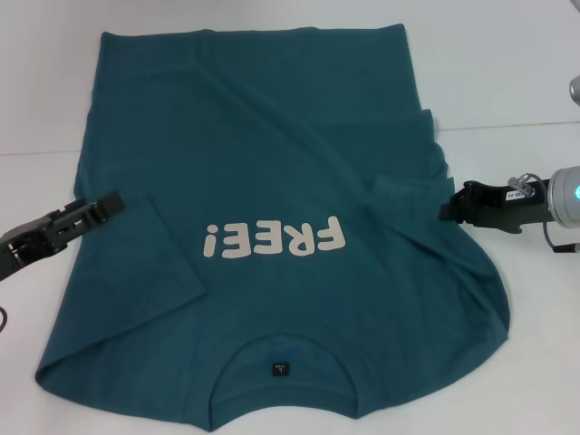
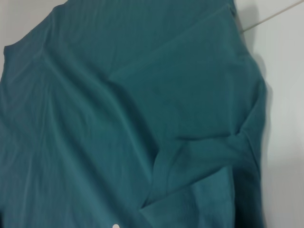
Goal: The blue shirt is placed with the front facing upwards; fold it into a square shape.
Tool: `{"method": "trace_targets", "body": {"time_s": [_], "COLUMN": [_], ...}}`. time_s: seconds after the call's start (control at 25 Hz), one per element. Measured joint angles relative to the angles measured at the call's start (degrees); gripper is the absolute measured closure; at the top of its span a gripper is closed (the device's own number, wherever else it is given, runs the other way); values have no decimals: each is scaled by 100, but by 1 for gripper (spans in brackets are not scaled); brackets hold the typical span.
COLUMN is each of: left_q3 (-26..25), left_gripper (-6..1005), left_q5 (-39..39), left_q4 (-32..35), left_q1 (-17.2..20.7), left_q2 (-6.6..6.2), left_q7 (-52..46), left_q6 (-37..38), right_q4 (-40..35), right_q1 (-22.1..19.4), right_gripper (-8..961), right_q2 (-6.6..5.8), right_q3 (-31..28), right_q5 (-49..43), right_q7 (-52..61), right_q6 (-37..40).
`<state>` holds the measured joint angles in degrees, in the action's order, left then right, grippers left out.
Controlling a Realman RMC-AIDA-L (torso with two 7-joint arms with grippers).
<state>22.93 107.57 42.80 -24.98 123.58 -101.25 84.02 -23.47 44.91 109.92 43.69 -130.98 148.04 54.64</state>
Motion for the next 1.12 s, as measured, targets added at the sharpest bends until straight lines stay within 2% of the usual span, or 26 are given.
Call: {"method": "trace_targets", "body": {"time_s": [0.24, 0.48, 0.76, 1.12], "left_q3": [0, 0, 0, 1], "left_gripper": [66, 66, 66, 66], "left_q5": [0, 0, 0, 0], "left_q4": [0, 0, 0, 0], "left_q1": [2, 3, 12, 20], "left_q2": [0, -1, 6, 8], "left_q7": [0, 1, 0, 0], "left_q6": [0, 0, 0, 0], "right_q4": [0, -29, -194, -228], "right_q1": [7, 8, 48, 171], "right_gripper": [859, 936, 921, 903], "right_q2": [-9, -2, 5, 159], "right_q3": [0, 0, -10, 32], "right_q5": [-238, -299, -279, -296], "right_q7": [160, 206, 152, 91], "right_q6": [-1, 32, 377, 657]}}
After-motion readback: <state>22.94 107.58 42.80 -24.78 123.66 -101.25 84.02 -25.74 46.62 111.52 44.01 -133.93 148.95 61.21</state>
